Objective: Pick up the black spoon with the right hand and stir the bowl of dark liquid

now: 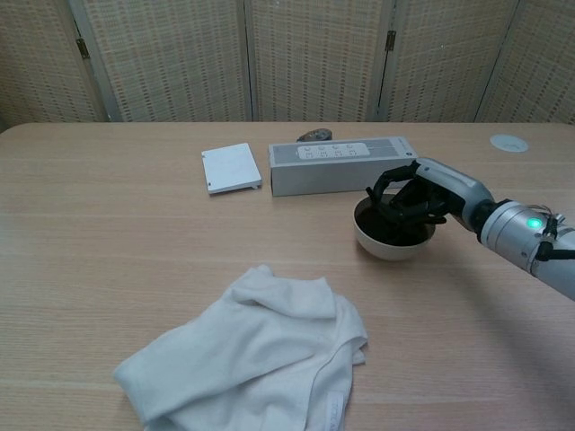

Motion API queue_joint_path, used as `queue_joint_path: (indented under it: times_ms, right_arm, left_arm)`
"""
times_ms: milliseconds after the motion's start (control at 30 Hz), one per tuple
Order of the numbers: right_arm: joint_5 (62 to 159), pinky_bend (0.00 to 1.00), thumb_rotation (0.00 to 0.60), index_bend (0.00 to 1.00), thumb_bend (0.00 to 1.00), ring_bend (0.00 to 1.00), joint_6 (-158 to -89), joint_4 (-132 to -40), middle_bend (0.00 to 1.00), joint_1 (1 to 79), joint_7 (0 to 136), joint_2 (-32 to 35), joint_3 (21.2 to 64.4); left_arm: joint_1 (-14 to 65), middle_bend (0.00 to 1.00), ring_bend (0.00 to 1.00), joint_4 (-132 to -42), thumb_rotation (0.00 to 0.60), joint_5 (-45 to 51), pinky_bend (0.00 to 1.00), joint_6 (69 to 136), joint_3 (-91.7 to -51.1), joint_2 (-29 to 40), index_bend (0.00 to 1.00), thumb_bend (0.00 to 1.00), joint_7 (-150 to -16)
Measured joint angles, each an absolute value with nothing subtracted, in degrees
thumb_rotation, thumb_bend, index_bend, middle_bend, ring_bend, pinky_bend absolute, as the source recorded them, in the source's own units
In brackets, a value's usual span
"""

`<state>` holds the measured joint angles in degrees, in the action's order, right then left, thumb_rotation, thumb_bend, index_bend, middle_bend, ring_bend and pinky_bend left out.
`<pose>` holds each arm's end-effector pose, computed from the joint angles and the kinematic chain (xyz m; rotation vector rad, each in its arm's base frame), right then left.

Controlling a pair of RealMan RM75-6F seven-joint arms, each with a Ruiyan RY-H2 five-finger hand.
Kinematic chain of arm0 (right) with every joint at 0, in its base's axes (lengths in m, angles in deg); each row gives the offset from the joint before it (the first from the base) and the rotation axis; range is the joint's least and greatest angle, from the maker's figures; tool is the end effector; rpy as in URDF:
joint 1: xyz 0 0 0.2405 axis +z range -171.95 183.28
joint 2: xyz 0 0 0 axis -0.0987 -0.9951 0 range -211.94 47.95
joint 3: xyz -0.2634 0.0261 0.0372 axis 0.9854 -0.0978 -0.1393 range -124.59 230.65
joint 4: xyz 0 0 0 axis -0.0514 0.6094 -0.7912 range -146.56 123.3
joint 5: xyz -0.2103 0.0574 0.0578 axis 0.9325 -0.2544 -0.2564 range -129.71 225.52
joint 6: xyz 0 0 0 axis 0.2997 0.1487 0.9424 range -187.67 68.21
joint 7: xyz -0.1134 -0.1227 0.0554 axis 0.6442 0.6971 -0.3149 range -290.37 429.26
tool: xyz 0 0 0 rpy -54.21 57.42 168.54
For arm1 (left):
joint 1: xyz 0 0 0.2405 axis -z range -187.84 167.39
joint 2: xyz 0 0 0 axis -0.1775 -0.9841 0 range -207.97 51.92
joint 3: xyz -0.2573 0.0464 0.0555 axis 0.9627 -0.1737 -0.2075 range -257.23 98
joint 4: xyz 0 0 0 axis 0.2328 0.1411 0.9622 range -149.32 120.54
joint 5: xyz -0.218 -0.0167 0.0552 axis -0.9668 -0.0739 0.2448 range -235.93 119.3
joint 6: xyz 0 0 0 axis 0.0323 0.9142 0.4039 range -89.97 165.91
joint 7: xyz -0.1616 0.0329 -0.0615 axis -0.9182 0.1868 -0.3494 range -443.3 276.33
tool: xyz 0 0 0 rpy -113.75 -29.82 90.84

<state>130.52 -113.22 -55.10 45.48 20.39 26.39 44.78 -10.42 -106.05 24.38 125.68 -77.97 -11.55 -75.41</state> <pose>-0.2237 -0.4072 -0.1052 1.4821 -1.6713 1.3491 -0.3510 0.1799 0.1444 -1.3138 -0.8796 -0.7351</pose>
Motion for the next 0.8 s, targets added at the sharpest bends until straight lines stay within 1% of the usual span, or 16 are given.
queue_joint_path:
  times_ms: [433,633,800]
  right_arm:
    - [130.78,1.0,0.6,0.76,0.44,1.0,-112.18,-48.36,0.95,49.47,19.33,30.69,43.34]
    - [131.78,1.0,0.6,0.76,0.44,1.0,-112.54,-48.73,0.95,49.74,19.23,30.92,44.27]
    - [132.51,1.0,0.6,0.76,0.44,1.0,-113.68,-51.02,0.95,48.72,19.32,29.74,45.42]
  left_arm:
    - [-11.0,0.04,0.09,-106.2,0.6,23.82,0.16,126.03,-77.97,-11.89,0.09,0.16,-75.42]
    - [-10.84,0.04,0.09,-105.94,0.6,23.83,0.16,125.63,-77.98,-11.79,0.09,0.16,-75.48]
    - [-10.47,0.04,0.09,-105.68,0.6,24.06,0.16,125.26,-77.86,-11.59,0.09,0.16,-75.65]
